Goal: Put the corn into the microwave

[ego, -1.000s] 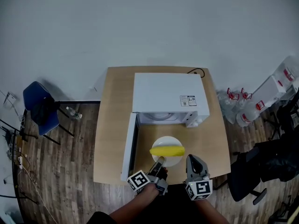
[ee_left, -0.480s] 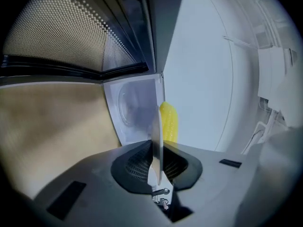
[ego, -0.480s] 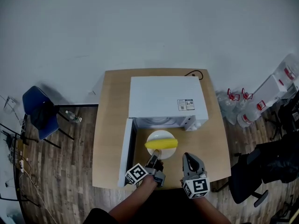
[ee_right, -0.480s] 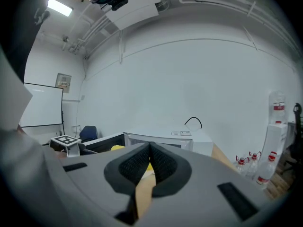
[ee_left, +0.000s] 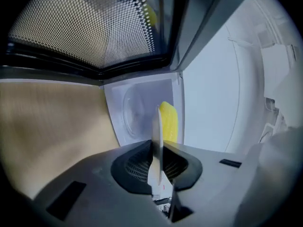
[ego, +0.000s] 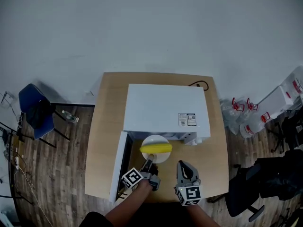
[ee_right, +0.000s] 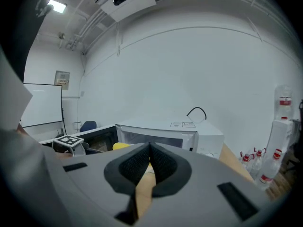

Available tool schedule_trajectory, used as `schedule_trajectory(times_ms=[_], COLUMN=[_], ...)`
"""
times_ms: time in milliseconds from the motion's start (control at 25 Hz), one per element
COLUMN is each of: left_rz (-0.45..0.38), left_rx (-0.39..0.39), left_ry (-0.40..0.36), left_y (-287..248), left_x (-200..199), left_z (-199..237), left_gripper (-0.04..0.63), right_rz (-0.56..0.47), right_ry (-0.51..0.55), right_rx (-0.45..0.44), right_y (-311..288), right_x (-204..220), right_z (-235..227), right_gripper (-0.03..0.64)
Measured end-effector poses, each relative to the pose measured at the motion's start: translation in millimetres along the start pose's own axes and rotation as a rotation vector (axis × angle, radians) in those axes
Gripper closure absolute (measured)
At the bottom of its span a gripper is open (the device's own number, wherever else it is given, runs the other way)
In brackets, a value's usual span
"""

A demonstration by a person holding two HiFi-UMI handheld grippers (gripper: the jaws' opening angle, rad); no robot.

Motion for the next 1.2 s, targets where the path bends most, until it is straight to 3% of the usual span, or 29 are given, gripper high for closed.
schedule_trajectory(times_ms=[280, 640, 1200], left_rz=[-0.058, -0.115, -0.157], left_rx=[-0.066, -0.064, -0.122], left_ry=[0.05, 0.066, 0.067], left_y=[-25, -51, -80], left_x=[-6, -8, -20], left_z=[28, 49, 81], left_gripper=[0.563, 0.563, 0.563], right_rz=[0.021, 0.058, 0.099], right_ry=[-0.014, -0.033, -0.064], right_rx=[-0.018, -0.024, -0.031], right_y=[-27, -41, -53], right_x=[4, 16, 28], right_z=[-8, -23, -42], right_gripper=[0.557, 0.557, 0.558])
Point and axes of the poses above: the fingertips, and each gripper's own axes: y backward along the fingers, z to its left, x out of its underside, the point moved 7 cm from there along y, backward along the fingers, and after that the axes turned 3 degrees about x, right-handed, at the moved point
